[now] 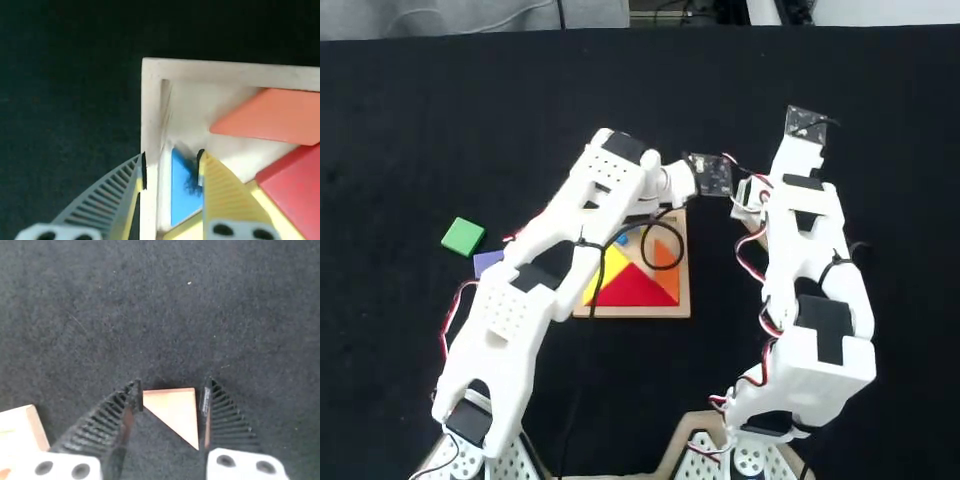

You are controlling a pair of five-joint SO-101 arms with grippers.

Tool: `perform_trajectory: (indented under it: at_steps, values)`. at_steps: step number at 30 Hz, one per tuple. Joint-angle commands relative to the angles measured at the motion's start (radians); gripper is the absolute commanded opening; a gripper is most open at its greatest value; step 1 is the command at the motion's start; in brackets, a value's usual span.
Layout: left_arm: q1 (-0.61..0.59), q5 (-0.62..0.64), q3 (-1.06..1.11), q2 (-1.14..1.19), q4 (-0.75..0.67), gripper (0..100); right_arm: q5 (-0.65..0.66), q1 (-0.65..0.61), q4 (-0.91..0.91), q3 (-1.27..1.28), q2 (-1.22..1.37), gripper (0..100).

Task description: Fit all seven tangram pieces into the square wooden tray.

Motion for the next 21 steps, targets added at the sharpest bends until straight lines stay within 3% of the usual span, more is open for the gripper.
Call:
perform_trajectory:
  at_steps: [1, 5, 10, 21]
  values:
    - [-0.045, 0.021, -0.004, -0.002, -0.008, 19, -0.009, 0.015, -0.014, -0.059, -0.068, 19.4]
    - [-0.09, 0.018, -0.05, -0.002, 0.025, 19, -0.009, 0.015, -0.014, -0.059, -0.068, 19.4]
    - [-0.131, -0.078, -0.094, 0.009, 0.101, 19, -0.009, 0.014, -0.014, -0.059, -0.067, 19.4]
    - [-0.174, -0.087, -0.085, 0.011, 0.066, 19, -0.009, 0.014, -0.014, -0.059, -0.064, 19.4]
